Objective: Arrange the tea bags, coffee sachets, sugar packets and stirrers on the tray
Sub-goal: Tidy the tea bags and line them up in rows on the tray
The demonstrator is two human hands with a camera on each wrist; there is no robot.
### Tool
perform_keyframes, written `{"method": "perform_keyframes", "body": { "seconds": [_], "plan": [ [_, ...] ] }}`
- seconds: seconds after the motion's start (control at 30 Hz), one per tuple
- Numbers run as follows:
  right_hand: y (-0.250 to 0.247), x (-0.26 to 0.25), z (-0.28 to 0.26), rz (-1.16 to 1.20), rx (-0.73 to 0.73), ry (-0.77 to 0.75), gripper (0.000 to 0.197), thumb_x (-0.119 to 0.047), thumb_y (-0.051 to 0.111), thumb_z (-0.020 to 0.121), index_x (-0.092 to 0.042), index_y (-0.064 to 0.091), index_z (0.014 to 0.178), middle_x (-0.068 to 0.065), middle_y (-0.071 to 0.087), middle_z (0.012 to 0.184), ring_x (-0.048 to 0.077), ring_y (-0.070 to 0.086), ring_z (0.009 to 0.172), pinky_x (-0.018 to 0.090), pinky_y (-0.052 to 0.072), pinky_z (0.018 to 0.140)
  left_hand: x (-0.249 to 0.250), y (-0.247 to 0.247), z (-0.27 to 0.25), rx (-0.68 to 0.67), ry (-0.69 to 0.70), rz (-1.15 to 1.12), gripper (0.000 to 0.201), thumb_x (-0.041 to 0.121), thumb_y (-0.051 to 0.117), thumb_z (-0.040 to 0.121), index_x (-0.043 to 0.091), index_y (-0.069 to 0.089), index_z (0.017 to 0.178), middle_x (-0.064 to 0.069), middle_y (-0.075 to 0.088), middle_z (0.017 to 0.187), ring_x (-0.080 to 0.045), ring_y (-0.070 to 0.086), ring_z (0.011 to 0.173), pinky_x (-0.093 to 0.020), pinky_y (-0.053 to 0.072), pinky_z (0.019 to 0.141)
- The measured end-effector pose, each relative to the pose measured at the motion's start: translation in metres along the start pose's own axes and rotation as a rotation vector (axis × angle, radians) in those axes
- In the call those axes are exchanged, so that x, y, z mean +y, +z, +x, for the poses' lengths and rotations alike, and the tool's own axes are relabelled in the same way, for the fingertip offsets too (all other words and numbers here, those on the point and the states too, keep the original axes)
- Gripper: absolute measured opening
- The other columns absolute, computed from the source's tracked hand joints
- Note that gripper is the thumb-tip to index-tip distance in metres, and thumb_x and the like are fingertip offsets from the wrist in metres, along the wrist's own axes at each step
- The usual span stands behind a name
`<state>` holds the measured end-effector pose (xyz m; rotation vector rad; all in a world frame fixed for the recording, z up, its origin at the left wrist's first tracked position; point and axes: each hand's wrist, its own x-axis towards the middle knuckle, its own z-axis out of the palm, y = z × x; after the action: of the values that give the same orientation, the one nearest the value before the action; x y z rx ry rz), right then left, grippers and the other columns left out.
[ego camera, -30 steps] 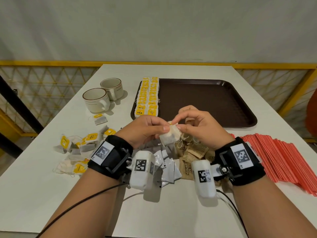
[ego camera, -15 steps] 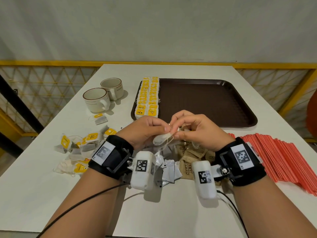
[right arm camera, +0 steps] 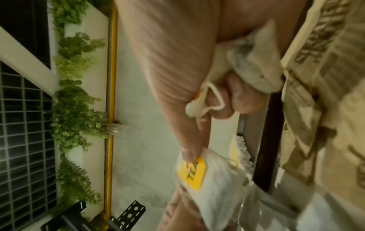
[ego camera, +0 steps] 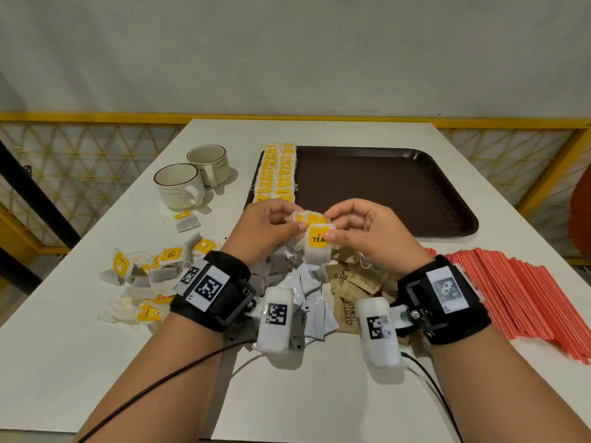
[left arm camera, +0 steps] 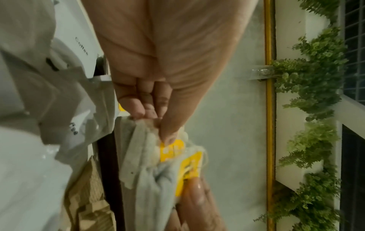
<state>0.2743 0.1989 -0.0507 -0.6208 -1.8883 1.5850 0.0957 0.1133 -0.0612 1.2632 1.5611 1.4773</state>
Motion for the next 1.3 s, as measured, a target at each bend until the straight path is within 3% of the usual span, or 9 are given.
{"method": "perform_keyframes", "body": {
  "seconds": [0.13, 0.3, 0.47, 0.6, 0.77, 0.9, 1.03, 1.17, 1.3],
  "plan": [
    [-0.003, 0.004, 0.003, -0.037, 0.103, 0.036, 0.031, -0.004, 0.073, 0.079, -0.018, 0.066, 0.105, 0.001, 0.070, 0.076, 0.018, 0.066, 0.081, 0.037, 0.054, 0.088, 0.000, 0.001, -0.001, -0.034, -0.043, -0.056, 0.011, 0.002, 0.068, 0.082, 0.013, 0.068, 0.085, -0.008, 0.068, 0.078, -0.007, 0.061, 0.059, -0.019, 0.050, 0.056],
    [-0.001, 0.006, 0.004, -0.091, 0.137, 0.039, 0.020, -0.008, 0.072, 0.082, -0.020, 0.070, 0.098, 0.003, 0.071, 0.081, 0.012, 0.066, 0.080, 0.029, 0.054, 0.083, -0.002, 0.005, 0.000, -0.042, -0.064, -0.129, 0.011, 0.003, 0.069, 0.081, 0.012, 0.069, 0.086, -0.007, 0.070, 0.078, -0.014, 0.062, 0.064, -0.026, 0.053, 0.064],
    [0.002, 0.009, 0.004, -0.114, 0.201, 0.027, 0.011, -0.009, 0.072, 0.082, -0.019, 0.069, 0.083, 0.012, 0.070, 0.090, 0.017, 0.062, 0.080, 0.038, 0.054, 0.083, -0.002, 0.009, -0.001, -0.044, -0.090, -0.234, 0.012, 0.016, 0.069, 0.077, 0.011, 0.073, 0.087, -0.010, 0.071, 0.076, -0.018, 0.064, 0.067, -0.026, 0.053, 0.063],
    [0.000, 0.007, 0.003, -0.090, 0.189, 0.031, 0.010, -0.007, 0.071, 0.083, -0.016, 0.067, 0.083, 0.008, 0.070, 0.086, 0.016, 0.063, 0.079, 0.037, 0.054, 0.084, -0.002, 0.008, 0.001, -0.026, -0.108, -0.230, 0.014, 0.006, 0.058, 0.090, 0.007, 0.071, 0.093, -0.011, 0.072, 0.081, -0.018, 0.067, 0.072, -0.025, 0.054, 0.064],
    [0.004, 0.007, 0.003, -0.002, 0.141, 0.056, 0.016, -0.004, 0.073, 0.079, -0.015, 0.068, 0.091, 0.005, 0.070, 0.080, 0.014, 0.065, 0.077, 0.031, 0.054, 0.081, -0.003, 0.008, 0.002, 0.012, -0.101, -0.223, 0.016, 0.006, 0.057, 0.091, 0.009, 0.072, 0.092, -0.017, 0.072, 0.091, -0.026, 0.066, 0.081, -0.036, 0.053, 0.074],
    [0.006, 0.009, 0.005, -0.013, 0.167, 0.051, 0.016, -0.005, 0.071, 0.081, -0.017, 0.069, 0.092, 0.006, 0.070, 0.083, 0.014, 0.065, 0.078, 0.029, 0.055, 0.078, 0.001, 0.010, -0.001, -0.065, -0.074, -0.178, 0.017, 0.004, 0.056, 0.091, 0.010, 0.072, 0.094, -0.007, 0.073, 0.082, -0.015, 0.067, 0.072, -0.029, 0.055, 0.070],
    [0.007, 0.009, 0.004, -0.010, 0.193, 0.057, 0.012, -0.006, 0.069, 0.083, -0.016, 0.069, 0.089, 0.007, 0.070, 0.086, 0.012, 0.064, 0.076, 0.024, 0.055, 0.072, 0.003, 0.014, -0.003, -0.079, -0.070, -0.222, 0.017, 0.005, 0.054, 0.092, 0.007, 0.070, 0.096, -0.004, 0.073, 0.079, -0.013, 0.066, 0.069, -0.026, 0.055, 0.069],
    [0.008, 0.009, 0.006, -0.035, 0.211, 0.061, 0.010, -0.008, 0.070, 0.083, -0.016, 0.069, 0.090, 0.005, 0.069, 0.082, 0.007, 0.062, 0.073, 0.021, 0.052, 0.068, 0.005, 0.017, -0.005, -0.048, -0.065, -0.197, 0.011, 0.009, 0.066, 0.084, 0.012, 0.072, 0.092, -0.003, 0.073, 0.081, -0.010, 0.066, 0.071, -0.021, 0.055, 0.068],
    [0.010, 0.011, 0.006, -0.066, 0.209, 0.086, 0.009, -0.018, 0.068, 0.087, -0.019, 0.070, 0.096, 0.020, 0.067, 0.101, 0.022, 0.063, 0.089, 0.041, 0.053, 0.086, 0.005, 0.016, -0.007, -0.017, -0.079, -0.132, 0.014, 0.001, 0.072, 0.078, 0.010, 0.070, 0.088, -0.011, 0.070, 0.081, -0.013, 0.066, 0.067, -0.021, 0.055, 0.064]
  ]
}}
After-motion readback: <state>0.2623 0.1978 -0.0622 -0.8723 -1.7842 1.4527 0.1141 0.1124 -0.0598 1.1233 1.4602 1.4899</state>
